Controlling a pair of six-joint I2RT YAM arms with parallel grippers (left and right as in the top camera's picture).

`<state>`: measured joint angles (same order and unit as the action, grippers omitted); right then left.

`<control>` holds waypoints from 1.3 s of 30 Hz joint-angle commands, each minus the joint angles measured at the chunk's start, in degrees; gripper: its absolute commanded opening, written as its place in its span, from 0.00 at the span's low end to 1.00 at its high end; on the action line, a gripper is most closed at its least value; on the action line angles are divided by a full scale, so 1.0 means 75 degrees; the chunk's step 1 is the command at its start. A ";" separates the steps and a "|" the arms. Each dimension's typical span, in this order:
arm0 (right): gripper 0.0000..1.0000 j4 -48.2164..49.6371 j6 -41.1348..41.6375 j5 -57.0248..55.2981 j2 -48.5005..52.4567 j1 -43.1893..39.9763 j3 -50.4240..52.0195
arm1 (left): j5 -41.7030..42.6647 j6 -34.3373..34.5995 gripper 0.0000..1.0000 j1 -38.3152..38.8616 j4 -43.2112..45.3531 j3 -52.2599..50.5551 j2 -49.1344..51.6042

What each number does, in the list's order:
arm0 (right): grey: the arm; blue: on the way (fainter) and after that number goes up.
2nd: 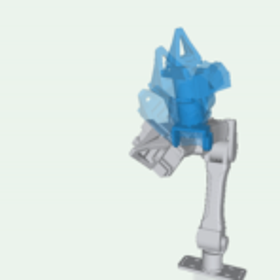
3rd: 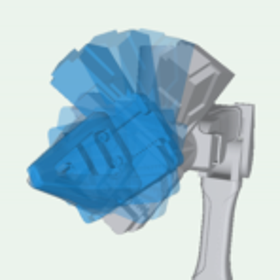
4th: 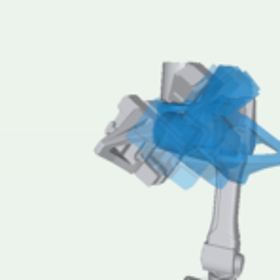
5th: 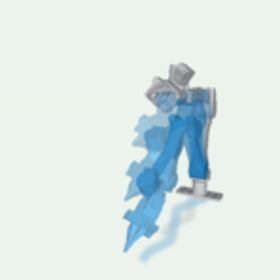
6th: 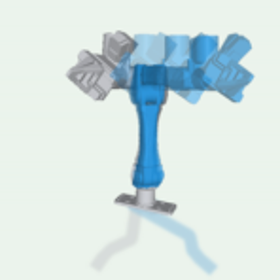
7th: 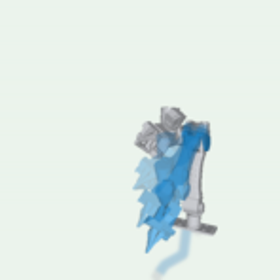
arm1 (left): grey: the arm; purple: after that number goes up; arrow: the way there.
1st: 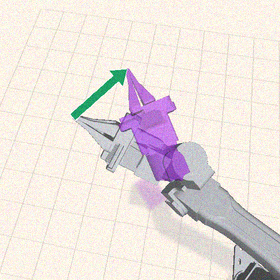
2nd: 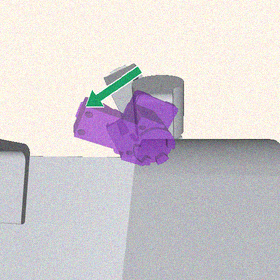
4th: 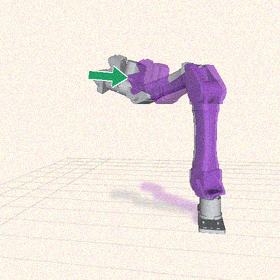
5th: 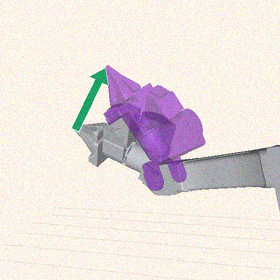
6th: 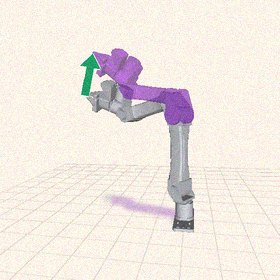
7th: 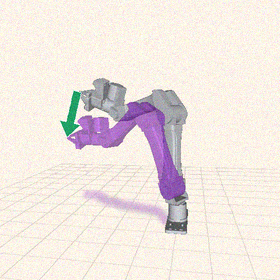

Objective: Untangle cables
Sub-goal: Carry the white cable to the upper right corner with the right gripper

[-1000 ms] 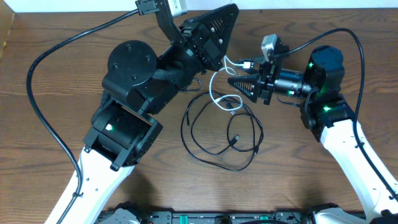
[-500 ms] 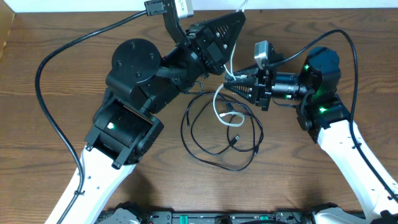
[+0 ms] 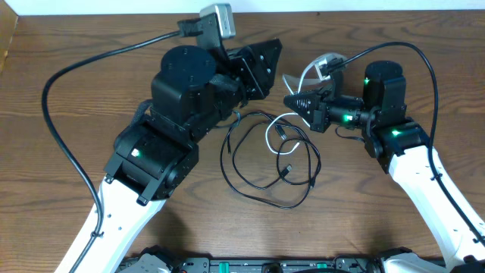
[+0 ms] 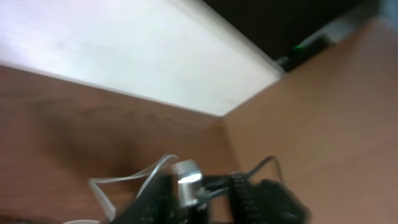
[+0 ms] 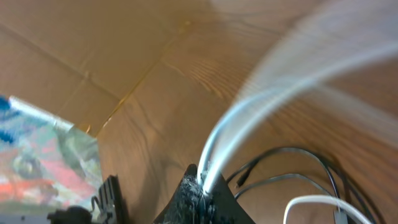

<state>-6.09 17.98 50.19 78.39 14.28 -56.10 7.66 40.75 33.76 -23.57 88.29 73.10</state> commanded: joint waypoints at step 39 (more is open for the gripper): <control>0.01 -0.5112 -0.0694 -0.6286 0.4992 -0.4065 -1.0063 | -0.1373 -0.1690 0.52 -0.0029 -0.1714 0.0192 0.0102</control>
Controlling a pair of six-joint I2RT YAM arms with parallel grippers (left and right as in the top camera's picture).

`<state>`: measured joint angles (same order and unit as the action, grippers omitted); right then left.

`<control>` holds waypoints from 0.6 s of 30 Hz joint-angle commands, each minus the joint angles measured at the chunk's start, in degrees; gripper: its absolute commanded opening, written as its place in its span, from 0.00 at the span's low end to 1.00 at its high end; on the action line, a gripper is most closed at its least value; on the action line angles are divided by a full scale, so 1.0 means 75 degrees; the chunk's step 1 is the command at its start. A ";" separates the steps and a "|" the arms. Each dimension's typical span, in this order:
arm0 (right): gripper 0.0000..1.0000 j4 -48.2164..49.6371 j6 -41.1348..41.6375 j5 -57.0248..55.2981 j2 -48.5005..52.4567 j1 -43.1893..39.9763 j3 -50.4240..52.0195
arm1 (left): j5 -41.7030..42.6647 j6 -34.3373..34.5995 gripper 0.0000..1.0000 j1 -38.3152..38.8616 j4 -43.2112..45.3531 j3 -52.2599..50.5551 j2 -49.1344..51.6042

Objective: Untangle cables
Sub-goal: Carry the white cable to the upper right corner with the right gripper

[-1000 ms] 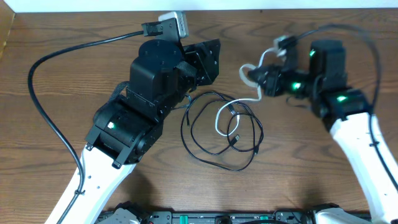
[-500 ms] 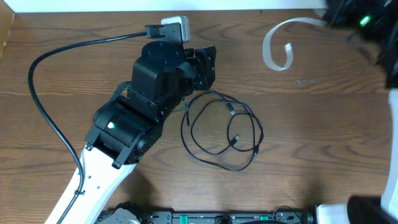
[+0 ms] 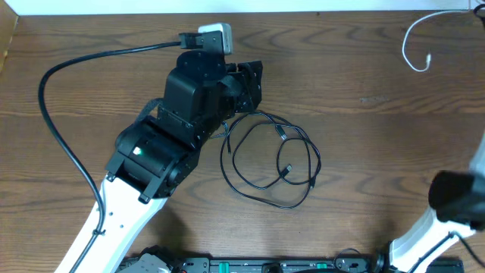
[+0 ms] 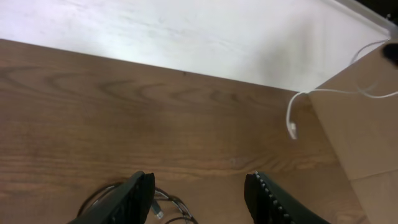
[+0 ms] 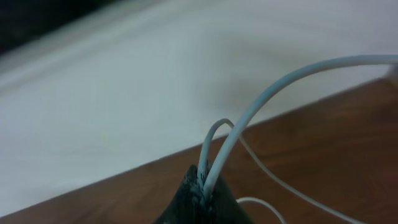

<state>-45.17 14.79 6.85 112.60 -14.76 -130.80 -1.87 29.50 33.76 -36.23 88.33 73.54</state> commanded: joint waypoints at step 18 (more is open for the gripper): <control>0.01 0.2396 -0.0131 -0.0833 0.3593 -0.1338 -0.0102 | -0.0099 -0.0184 0.52 -0.0026 -0.0035 0.0187 0.0332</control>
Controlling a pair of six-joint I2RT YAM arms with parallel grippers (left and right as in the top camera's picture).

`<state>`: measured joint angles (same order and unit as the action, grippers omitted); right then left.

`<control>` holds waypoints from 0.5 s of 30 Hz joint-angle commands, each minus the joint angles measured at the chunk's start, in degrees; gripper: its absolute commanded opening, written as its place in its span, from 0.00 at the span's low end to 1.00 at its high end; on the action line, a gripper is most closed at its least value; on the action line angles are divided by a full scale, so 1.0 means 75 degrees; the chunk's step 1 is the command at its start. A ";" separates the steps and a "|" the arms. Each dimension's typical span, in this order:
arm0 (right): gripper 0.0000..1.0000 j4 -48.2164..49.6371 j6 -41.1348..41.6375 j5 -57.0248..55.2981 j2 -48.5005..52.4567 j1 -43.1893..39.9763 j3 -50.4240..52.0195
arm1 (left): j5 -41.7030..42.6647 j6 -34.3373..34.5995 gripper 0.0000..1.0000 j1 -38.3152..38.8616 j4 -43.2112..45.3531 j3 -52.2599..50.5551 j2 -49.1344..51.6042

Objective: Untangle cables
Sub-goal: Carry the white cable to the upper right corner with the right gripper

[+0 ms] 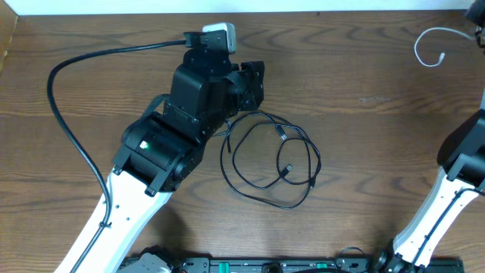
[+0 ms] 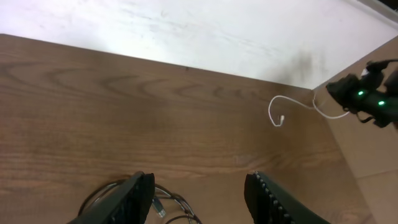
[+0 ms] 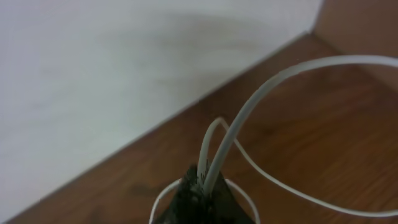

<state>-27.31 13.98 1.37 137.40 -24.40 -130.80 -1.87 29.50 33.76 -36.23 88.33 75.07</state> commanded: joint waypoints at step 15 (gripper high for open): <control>0.99 -0.0740 0.0189 0.1180 0.0198 0.0105 -0.0105 | -0.0093 -0.0187 0.53 -0.0029 -0.0149 0.0184 0.0784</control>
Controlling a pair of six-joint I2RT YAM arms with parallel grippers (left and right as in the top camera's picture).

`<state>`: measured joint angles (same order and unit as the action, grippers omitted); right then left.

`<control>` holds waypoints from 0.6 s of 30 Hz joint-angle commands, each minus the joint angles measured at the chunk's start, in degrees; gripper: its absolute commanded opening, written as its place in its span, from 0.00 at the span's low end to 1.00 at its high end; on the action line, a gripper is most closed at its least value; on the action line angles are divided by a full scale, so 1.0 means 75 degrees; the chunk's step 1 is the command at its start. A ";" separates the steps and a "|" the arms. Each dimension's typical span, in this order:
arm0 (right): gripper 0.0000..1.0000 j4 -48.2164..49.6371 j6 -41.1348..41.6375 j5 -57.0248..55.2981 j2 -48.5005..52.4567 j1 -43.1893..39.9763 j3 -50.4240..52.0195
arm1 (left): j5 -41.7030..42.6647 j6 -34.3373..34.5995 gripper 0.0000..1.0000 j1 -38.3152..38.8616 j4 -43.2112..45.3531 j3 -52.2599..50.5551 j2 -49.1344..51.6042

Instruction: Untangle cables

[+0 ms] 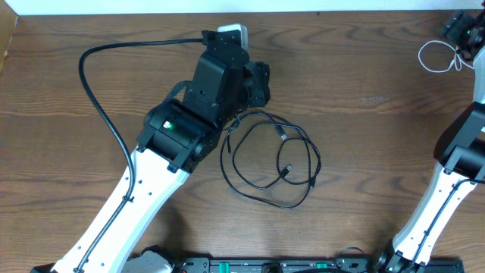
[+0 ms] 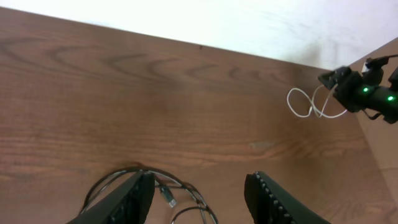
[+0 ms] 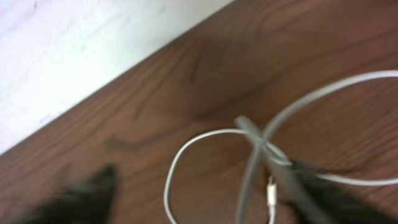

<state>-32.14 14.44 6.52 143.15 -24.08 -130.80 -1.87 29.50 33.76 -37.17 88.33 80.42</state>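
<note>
A black cable lies in loose loops mid-table; its far loop and a plug show between the left fingers. My left gripper hovers open at the far edge of those loops, holding nothing. A thin white cable lies coiled at the far right corner, apart from the black one, and is also visible as a white cable from the left wrist. My right gripper sits just beyond it, open, fingers spread wide either side of the white cable lying on the wood.
A white wall strip runs along the table's far edge. A thick black camera lead arcs from the left arm over the far left of the table. A cardboard-coloured panel stands at the right side.
My right gripper was shut on the white cable above the far right corner; now it is open and the cable lies coiled on the table. The left arm has shifted slightly right.
My right gripper first held the white cable mid-table right beside the black loops, with the left gripper close by. Then the white cable was at the far right corner, still gripped, the black cable left alone in the middle. Now it is let go there.
</note>
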 commanded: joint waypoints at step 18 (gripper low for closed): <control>0.99 -0.4159 -0.0047 0.2081 -0.4587 0.0501 -0.0105 | 0.1265 -0.1317 0.75 -0.0755 -0.1241 0.0184 0.0699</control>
<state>-62.02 15.07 23.79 107.85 -20.16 -132.03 1.89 23.79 29.74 -45.23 88.33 85.08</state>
